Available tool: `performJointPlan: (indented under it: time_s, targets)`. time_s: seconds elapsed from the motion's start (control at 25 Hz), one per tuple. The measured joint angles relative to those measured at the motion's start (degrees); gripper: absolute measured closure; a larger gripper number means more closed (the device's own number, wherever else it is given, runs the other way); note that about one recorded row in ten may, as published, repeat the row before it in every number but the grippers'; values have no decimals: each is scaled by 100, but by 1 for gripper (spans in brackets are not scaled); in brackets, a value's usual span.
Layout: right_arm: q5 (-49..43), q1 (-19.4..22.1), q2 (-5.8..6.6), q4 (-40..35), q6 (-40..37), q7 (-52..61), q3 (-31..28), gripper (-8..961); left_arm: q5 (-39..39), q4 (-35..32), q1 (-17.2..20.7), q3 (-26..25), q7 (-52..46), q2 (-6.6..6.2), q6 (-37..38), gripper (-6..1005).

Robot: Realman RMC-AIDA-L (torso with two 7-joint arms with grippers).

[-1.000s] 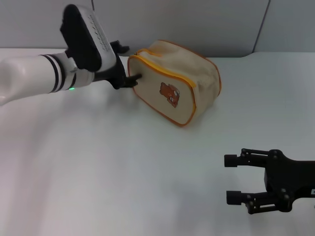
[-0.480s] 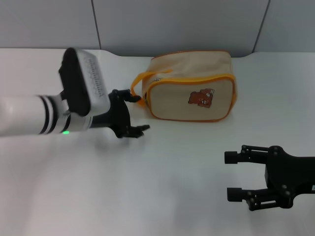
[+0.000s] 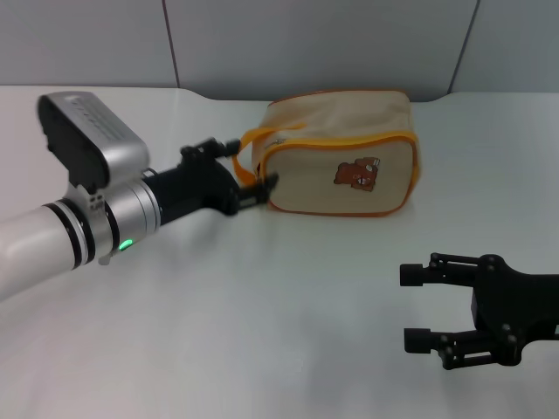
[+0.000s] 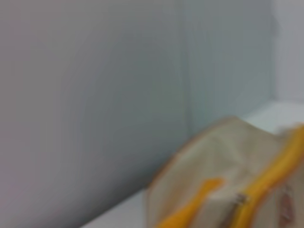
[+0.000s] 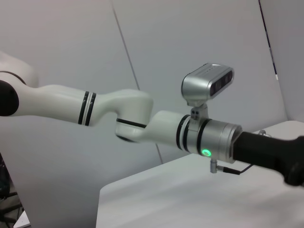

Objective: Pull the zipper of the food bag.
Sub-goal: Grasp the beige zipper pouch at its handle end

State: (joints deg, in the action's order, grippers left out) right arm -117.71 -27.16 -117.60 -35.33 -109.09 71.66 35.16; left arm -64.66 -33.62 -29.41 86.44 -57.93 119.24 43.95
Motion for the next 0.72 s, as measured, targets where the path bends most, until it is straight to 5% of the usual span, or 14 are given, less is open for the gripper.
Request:
performJointPlan:
  time_s: [0.12,0.48,0.72]
  targets:
    - [3,10,0,0,0,-7,0,112,1449,470,-140,362,583,2,58,209]
    - [3,46,-16,0,-7,-12,0,112,2093,821,-245,829,626,3,142,213]
    - [3,52,-47,19,-7,-26,29,113,3589,912,-189,1783,1467,2,-141,216]
